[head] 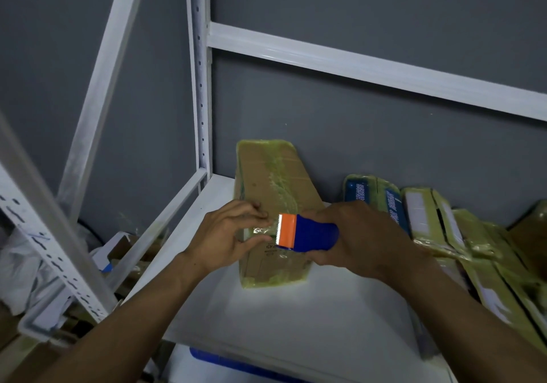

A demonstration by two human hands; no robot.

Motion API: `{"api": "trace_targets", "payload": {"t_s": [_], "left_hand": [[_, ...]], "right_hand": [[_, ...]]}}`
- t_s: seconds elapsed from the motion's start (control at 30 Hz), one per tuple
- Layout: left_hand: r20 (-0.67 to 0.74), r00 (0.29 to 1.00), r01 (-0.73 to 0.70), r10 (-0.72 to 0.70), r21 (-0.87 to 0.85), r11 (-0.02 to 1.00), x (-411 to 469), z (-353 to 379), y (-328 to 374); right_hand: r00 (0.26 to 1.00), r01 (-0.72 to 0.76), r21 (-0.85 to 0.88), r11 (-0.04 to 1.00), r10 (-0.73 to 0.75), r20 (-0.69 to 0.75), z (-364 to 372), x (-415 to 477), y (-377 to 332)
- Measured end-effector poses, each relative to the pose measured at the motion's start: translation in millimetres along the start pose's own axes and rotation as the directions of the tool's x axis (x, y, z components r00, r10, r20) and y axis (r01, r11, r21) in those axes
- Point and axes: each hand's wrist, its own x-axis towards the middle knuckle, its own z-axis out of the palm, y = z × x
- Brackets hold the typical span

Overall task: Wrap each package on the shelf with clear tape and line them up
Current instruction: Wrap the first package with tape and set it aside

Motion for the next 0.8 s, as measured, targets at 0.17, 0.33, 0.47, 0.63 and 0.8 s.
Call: {"api": "trace_targets", "payload": {"t_s": [0.17,0.33,0.47,0.63,0.8], "left_hand": [[-0.002,1.0,0.004,-0.004,0.001,1.0,-1,4,-4],[-0.009,0.998,0.068,-0.068,-0.036,0.997,-1,2,-8],[0.087,0.995,0.052,-0.041,-0.126,0.991,1,6,-5],[0.141,0.989,0.06,-0.046,-0.095,0.994,0,4,2],[0.127,0.992,0.016,-0.008,-0.062,0.998,1,4,11]], "right_hand": [[1.0,0.008,0.08,0.997,-0.009,0.019,-2,-3,2],[0.999,-0.029,0.069,0.997,0.031,-0.03,-11,-13,12],[0.996,-0.073,0.041,0.996,0.075,-0.038,-12,-15,16],[0.995,-0.095,0.021,0.995,0.095,-0.002,-10,-8,15],[0.994,-0.104,0.012,0.995,0.104,0.031,-11,0,12]]}}
